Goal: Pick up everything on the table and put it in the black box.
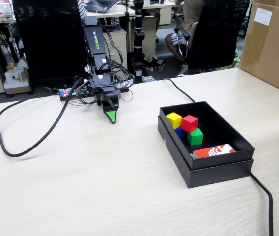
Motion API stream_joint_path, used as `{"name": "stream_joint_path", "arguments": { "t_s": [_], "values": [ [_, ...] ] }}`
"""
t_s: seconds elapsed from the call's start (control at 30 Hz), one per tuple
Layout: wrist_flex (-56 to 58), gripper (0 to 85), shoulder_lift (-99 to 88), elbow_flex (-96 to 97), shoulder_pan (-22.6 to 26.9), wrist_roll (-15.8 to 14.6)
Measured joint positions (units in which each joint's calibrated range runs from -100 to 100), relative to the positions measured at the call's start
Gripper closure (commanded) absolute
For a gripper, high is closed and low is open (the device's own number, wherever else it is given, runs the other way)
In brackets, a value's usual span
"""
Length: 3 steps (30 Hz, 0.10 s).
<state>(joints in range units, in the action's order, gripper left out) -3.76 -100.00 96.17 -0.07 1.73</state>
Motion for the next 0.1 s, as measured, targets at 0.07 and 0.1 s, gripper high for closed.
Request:
{"name": "stream_joint_path", "arguments": {
  "t_s": [0.07, 0.1],
  "values": [
    [0.0, 35.2, 0.1, -0.1, 0.0, 0.0],
    [0.0, 35.2, 0.1, -0.1, 0.0, 0.0]
  ]
}}
